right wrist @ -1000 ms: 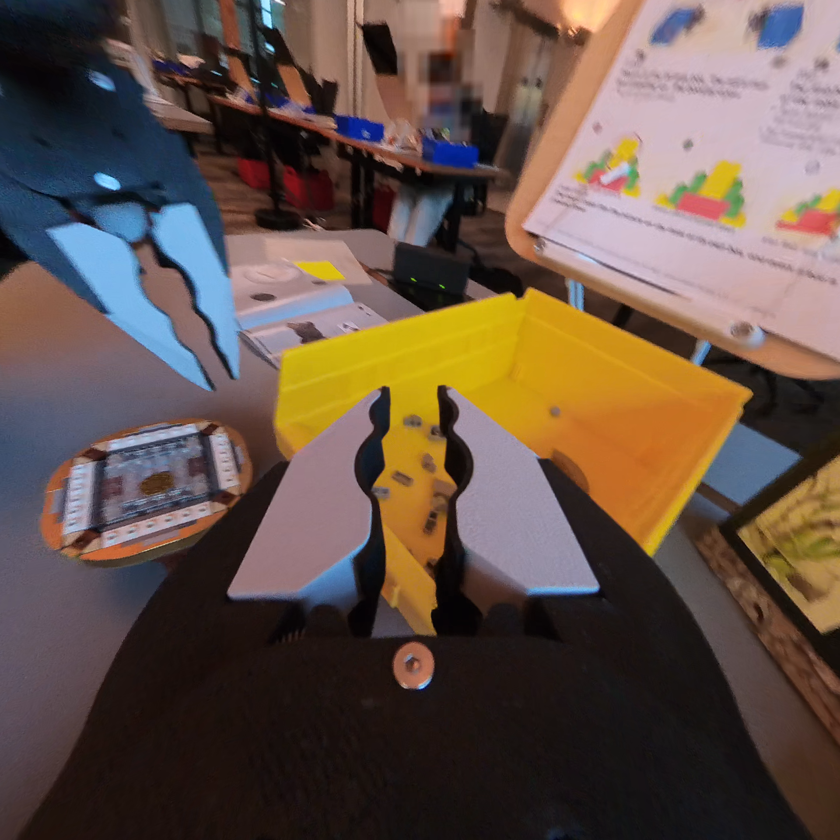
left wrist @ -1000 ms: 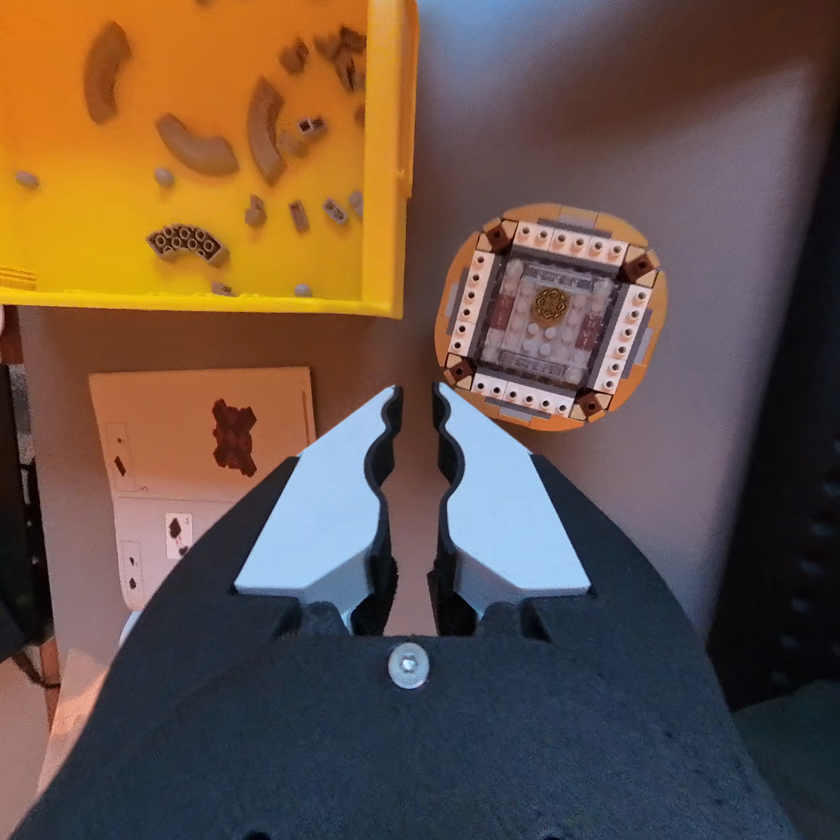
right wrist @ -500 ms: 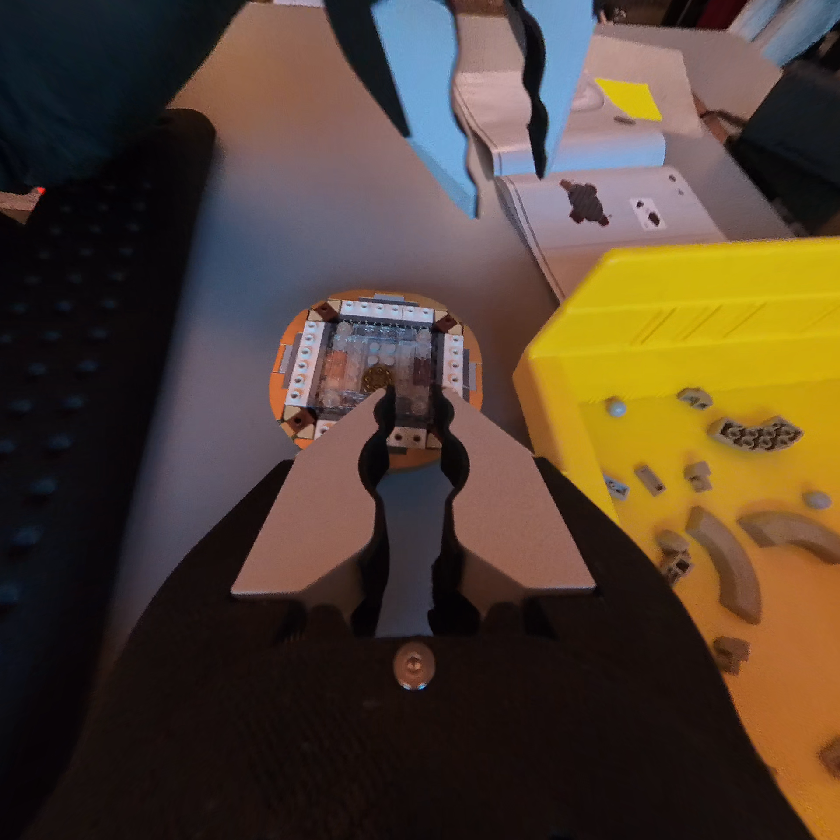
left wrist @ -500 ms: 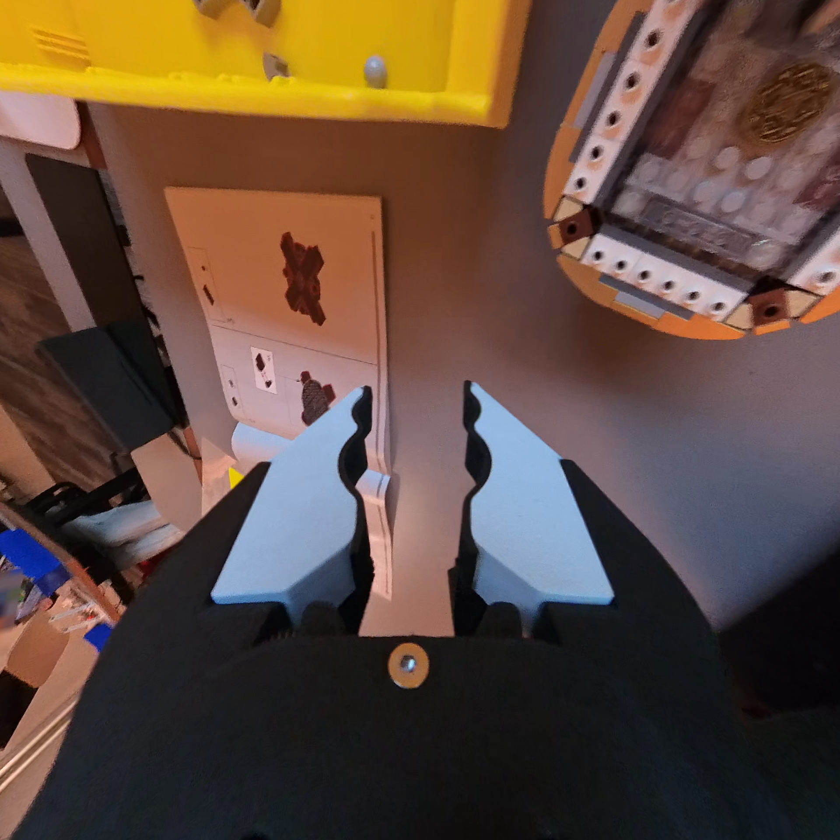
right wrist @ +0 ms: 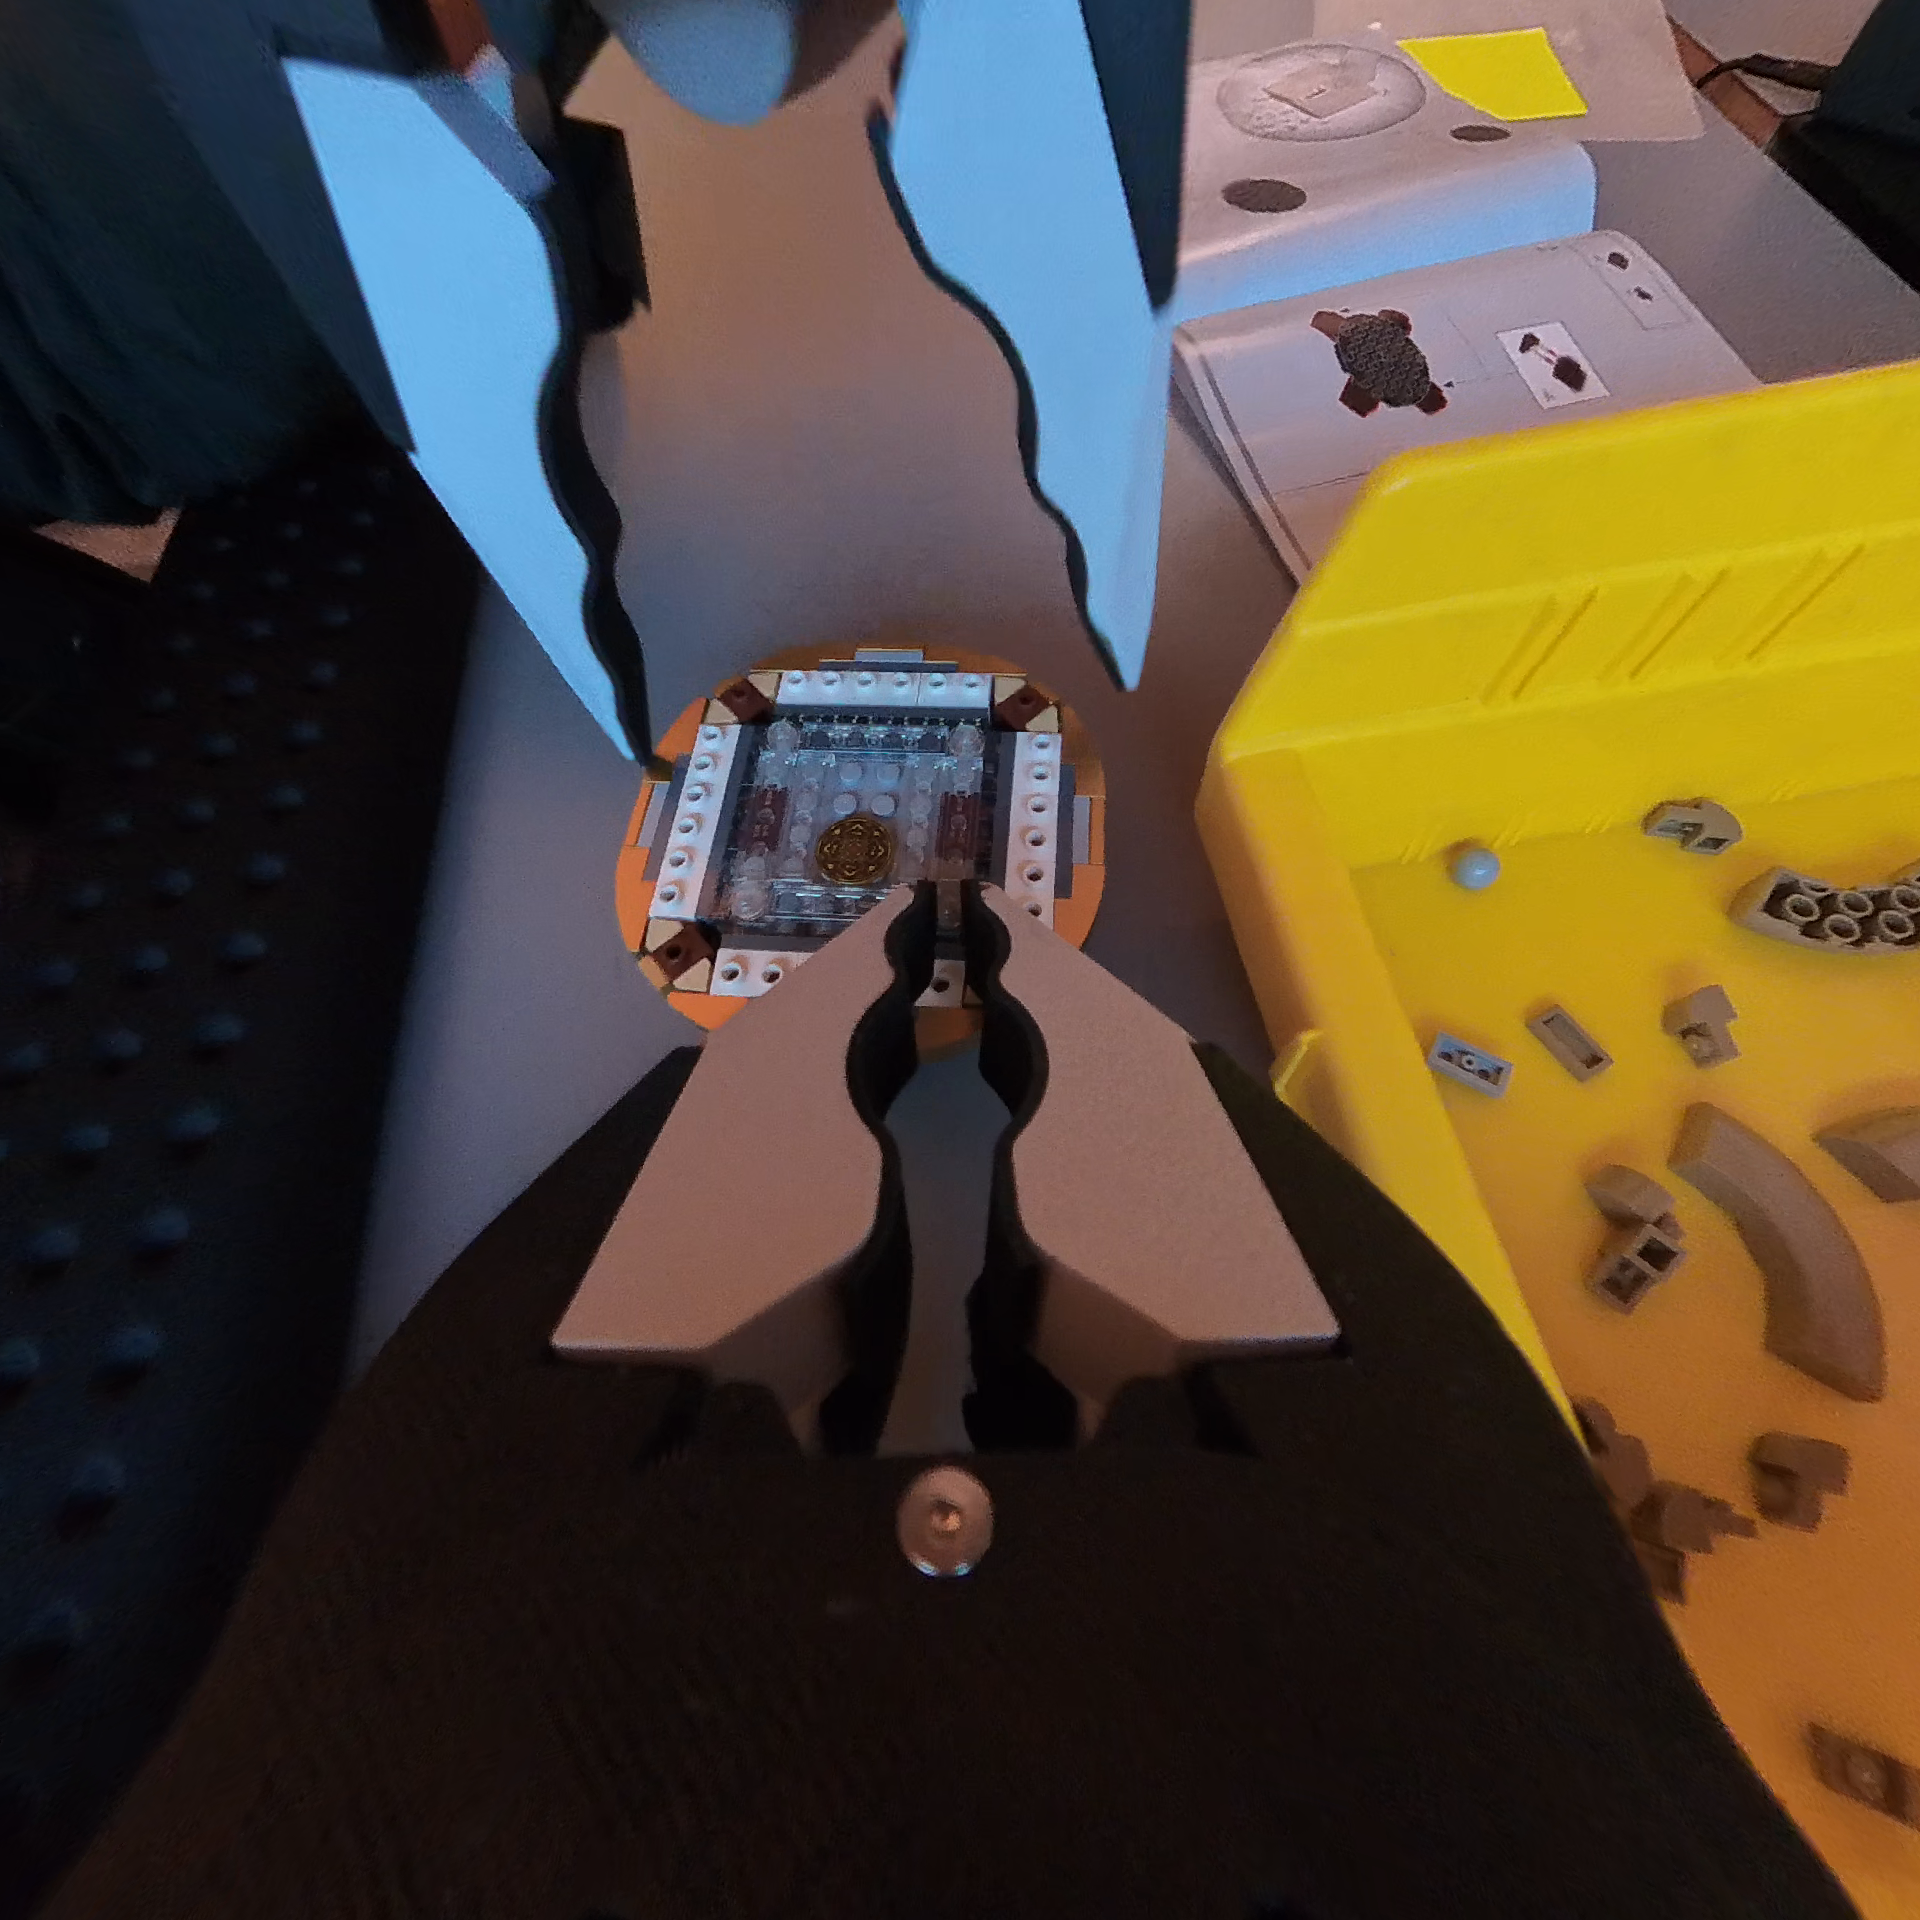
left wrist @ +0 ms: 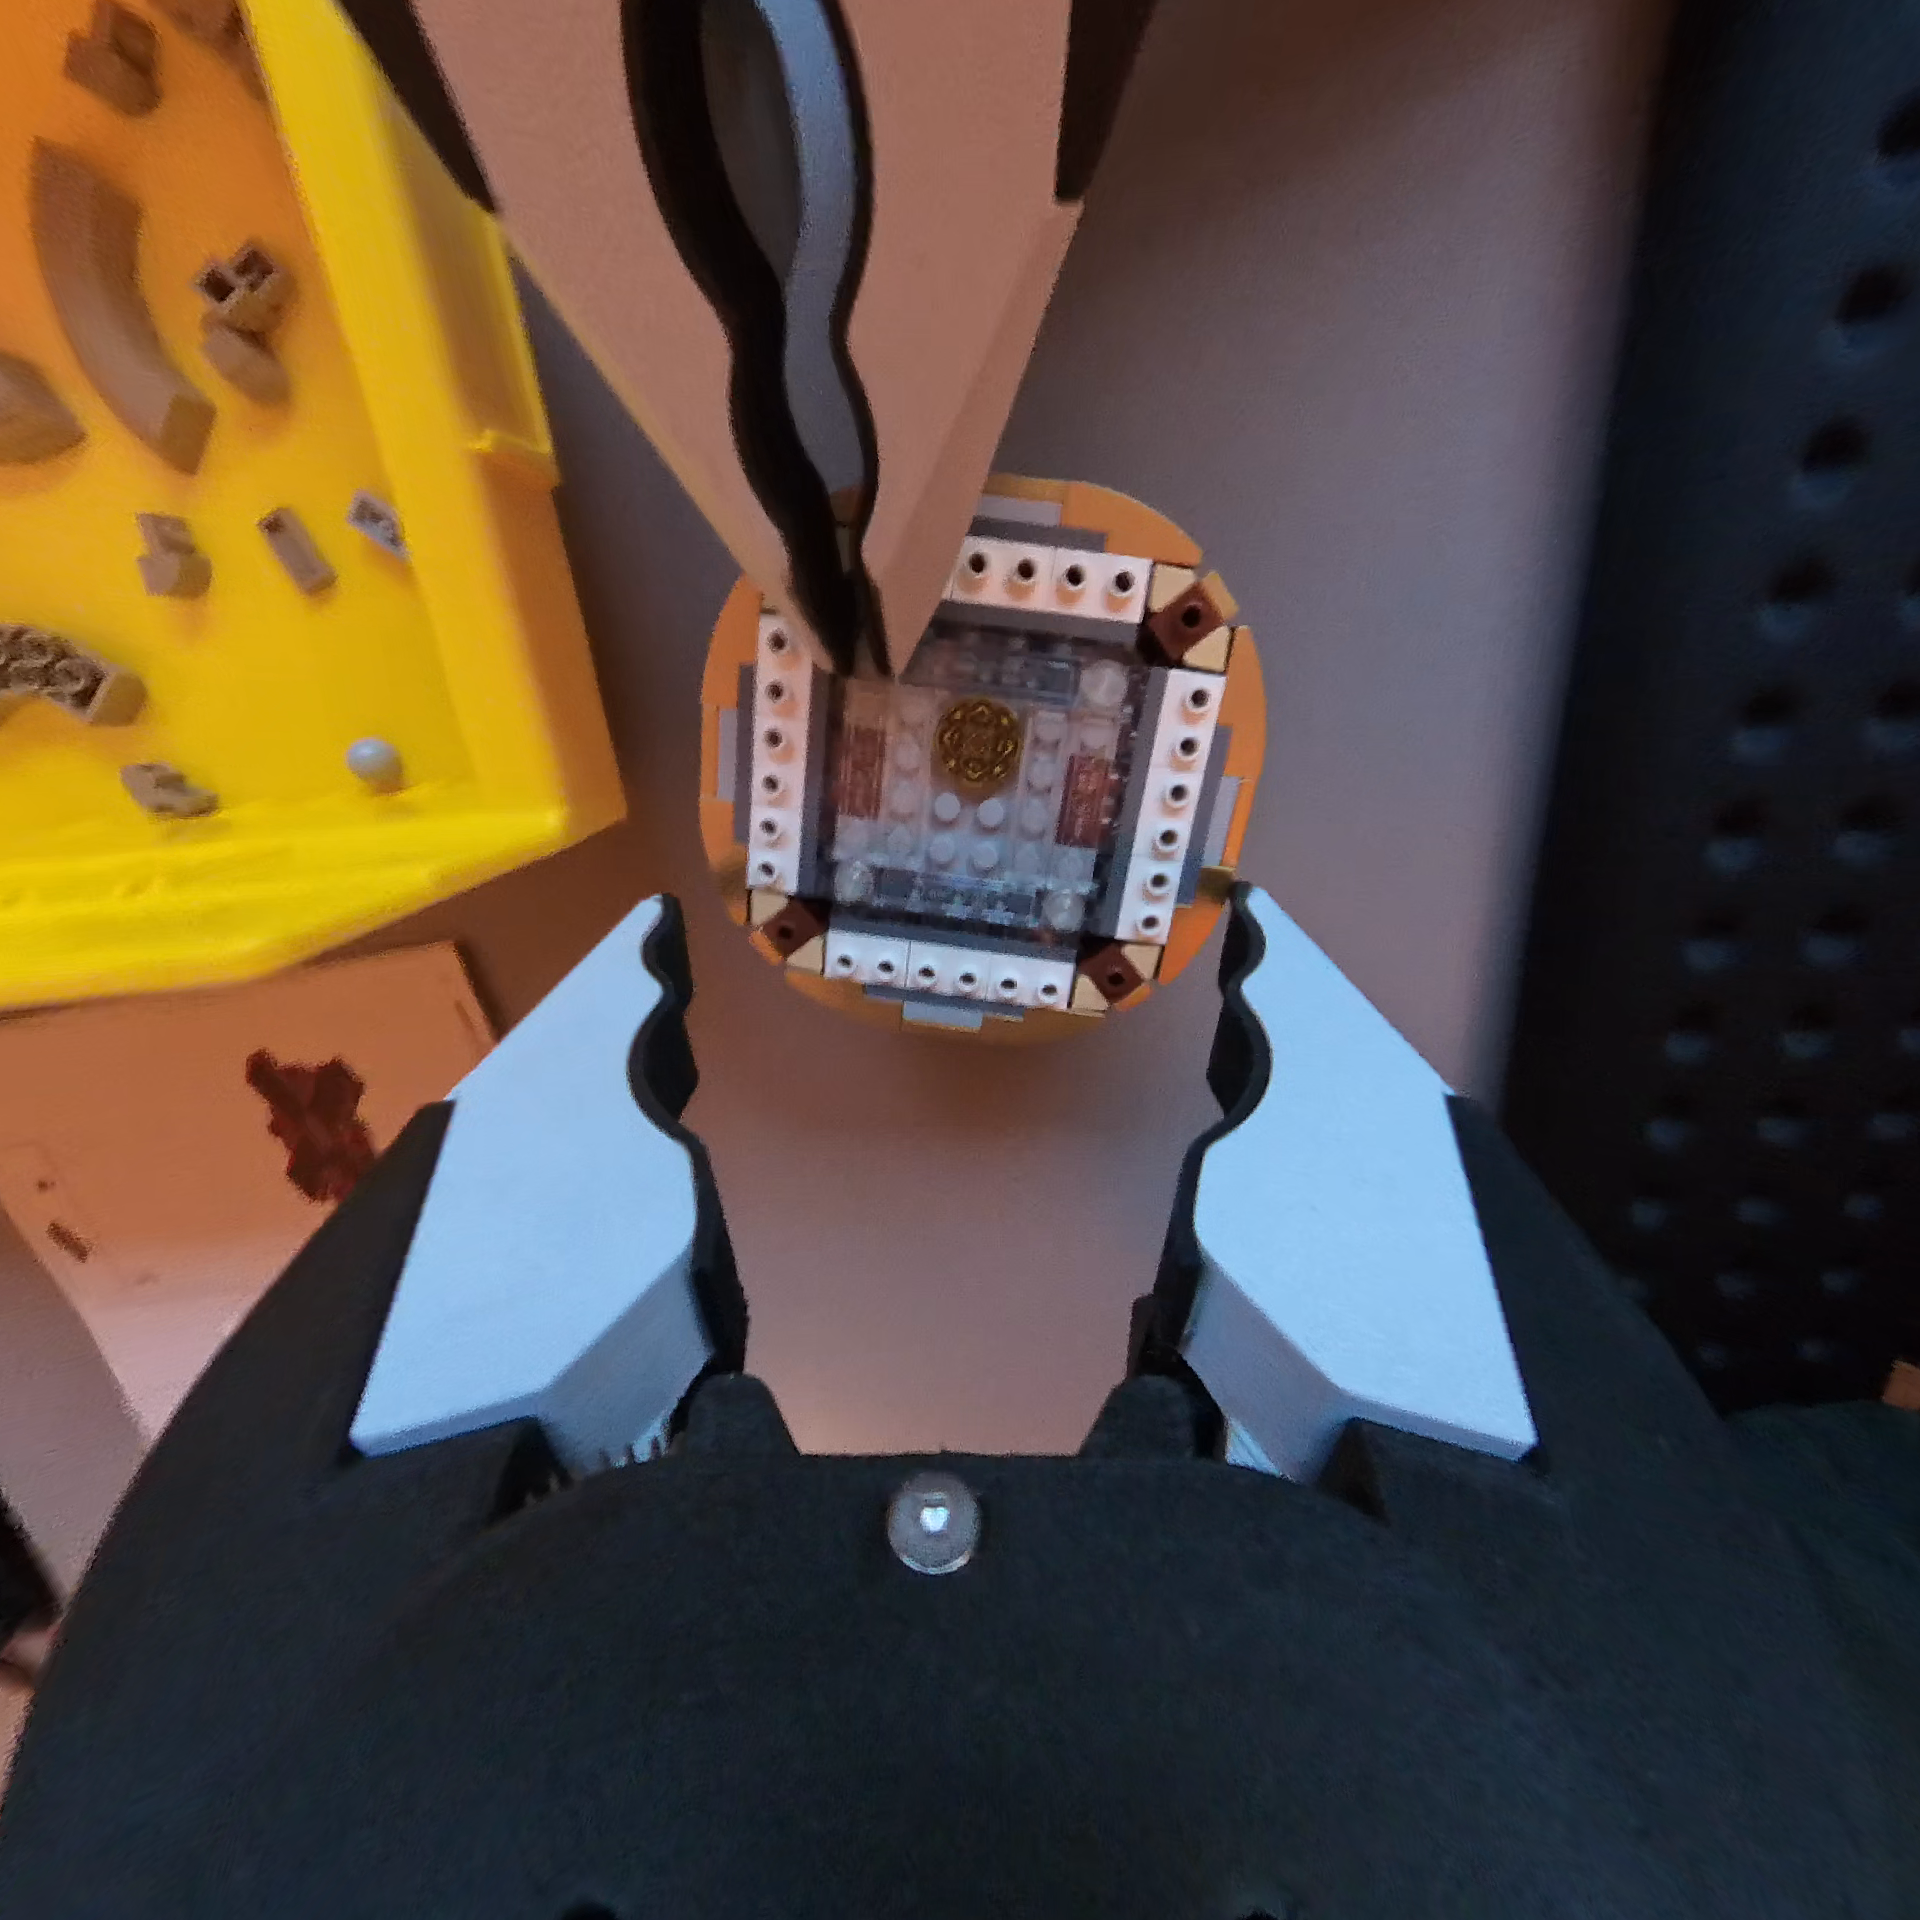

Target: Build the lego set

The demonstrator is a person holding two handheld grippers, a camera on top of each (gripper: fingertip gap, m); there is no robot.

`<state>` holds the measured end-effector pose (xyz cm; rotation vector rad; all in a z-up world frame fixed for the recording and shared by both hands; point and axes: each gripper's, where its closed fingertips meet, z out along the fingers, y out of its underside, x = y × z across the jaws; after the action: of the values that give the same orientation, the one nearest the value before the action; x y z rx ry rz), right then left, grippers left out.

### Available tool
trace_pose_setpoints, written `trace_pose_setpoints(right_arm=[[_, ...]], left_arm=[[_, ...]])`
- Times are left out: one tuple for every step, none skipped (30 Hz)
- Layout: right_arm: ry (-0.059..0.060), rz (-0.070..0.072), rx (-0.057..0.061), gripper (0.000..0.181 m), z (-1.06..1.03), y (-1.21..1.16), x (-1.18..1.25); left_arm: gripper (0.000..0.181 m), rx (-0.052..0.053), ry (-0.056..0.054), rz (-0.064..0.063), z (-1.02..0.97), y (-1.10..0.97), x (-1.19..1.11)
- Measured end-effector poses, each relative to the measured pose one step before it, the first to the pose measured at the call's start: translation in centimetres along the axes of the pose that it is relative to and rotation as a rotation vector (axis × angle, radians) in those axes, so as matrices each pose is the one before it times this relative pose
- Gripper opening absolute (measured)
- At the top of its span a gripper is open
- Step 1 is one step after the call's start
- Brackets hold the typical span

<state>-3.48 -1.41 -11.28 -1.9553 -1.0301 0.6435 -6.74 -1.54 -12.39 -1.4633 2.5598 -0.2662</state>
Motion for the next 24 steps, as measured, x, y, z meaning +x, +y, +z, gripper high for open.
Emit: trace_pose_setpoints(right_arm=[[0.0056,-0.0122,-0.0063,0.001,-0.018,0.002,-0.049],[0.0007,0.0021,-0.0038,0.001,-0.005,-0.031,-0.036],[-0.0023,0.0095,-0.0033,0.001,-0.003,-0.011,0.011],[-0.0058,0.0104,0.0005,0.001,-0.011,-0.01,-0.005],[-0.0069,0.0096,0.0032,0.0,-0.01,-0.003,0.0],[-0.007,0.0095,0.0029,0.0,-0.021,0.006,-0.017],[-0.0072,0.0092,0.0042,0.0,-0.054,-0.059,-0.018],[-0.0043,0.0067,0.0091,0.0,-0.077,-0.157,-0.016],[-0.0019,0.0041,0.0086,0.0,-0.075,-0.161,-0.008],[0.0,0.0022,0.0006,0.0,-0.05,-0.027,0.015],[0.0016,0.0004,0.0004,0.0,-0.016,0.002,0.044],[-0.0073,0.0084,0.0339,0.0,-0.227,-0.522,-0.04],[-0.0299,0.0329,0.0526,0.0,-0.381,-0.91,-0.281],[-0.0209,0.0255,0.042,0.0,-0.459,-0.773,-0.136],[-0.0038,0.0001,0.0256,0.0,-0.445,-0.436,0.023],[0.0052,-0.0195,0.0034,0.0,-0.394,-0.01,0.121],[-0.0011,-0.0303,-0.0116,0.0,-0.247,0.324,-0.007],[-0.0005,-0.0348,-0.021,0.0,-0.058,0.561,-0.027],[0.0043,-0.0389,-0.0269,0.0,0.144,0.63,-0.006],[0.0026,-0.0365,-0.0259,0.0,0.328,0.55,-0.094],[0.0007,-0.0257,-0.0243,0.004,0.407,0.444,-0.138],[-0.006,-0.0142,-0.0244,0.005,0.372,0.383,-0.21],[-0.0112,-0.0049,-0.0179,0.005,0.309,0.269,-0.246],[-0.0028,-0.0005,-0.0177,0.005,0.204,0.25,-0.091]], left_arm=[[0.102,0.01,0.014,-0.0007,0.275,-0.321,0.104],[0.105,0.0088,0.0009,0.0069,0.21,-0.251,-0.053],[0.104,0.0075,0.0084,0.0076,0.192,-0.171,0.105],[0.105,0.0051,0.0063,0.0076,0.198,-0.102,0.068],[0.106,-0.0014,0.0061,0.0015,0.234,0.01,0.038],[0.106,-0.0093,0.0115,-0.0038,0.245,0.144,0.085],[0.107,-0.0111,0.008,-0.003,0.25,0.174,0.041],[0.109,-0.0076,0.0017,-0.0008,0.233,0.123,-0.046],[0.11,-0.0013,0.0029,-0.0011,0.152,0.039,-0.032],[0.111,0.0046,0.0046,-0.0015,0.048,-0.043,-0.009],[0.111,0.0061,0.0131,-0.0017,0.051,-0.04,0.127],[0.111,0.003,0.0228,-0.009,0.099,-0.044,0.262],[0.111,-0.0004,0.0117,-0.0083,0.073,-0.028,0.094],[0.111,-0.0038,-0.0001,0.0007,-0.004,0.008,-0.002],[0.111,-0.0021,-0.0005,0.0009,0.002,0.009,0.007],[0.111,0.0011,0.0006,0.0008,0.005,-0.006,0.009],[0.111,0.0031,0.0015,0.0019,0.001,-0.006,-0.001],[0.111,0.0033,0.0021,0.0026,0.004,-0.014,0.01],[0.111,0.0029,0.0019,0.0038,0.001,-0.005,0.014],[0.111,0.003,0.0018,0.0057,0.003,-0.009,0.021],[0.111,0.0032,0.0016,0.0071,0.003,-0.001,0.027],[0.111,0.0043,0.0021,0.0074,0.0,-0.016,0.047],[0.111,0.0043,0.0029,0.0088,0.0,-0.014,0.063],[0.111,0.0028,0.0031,0.0107,0.007,-0.009,0.099]])
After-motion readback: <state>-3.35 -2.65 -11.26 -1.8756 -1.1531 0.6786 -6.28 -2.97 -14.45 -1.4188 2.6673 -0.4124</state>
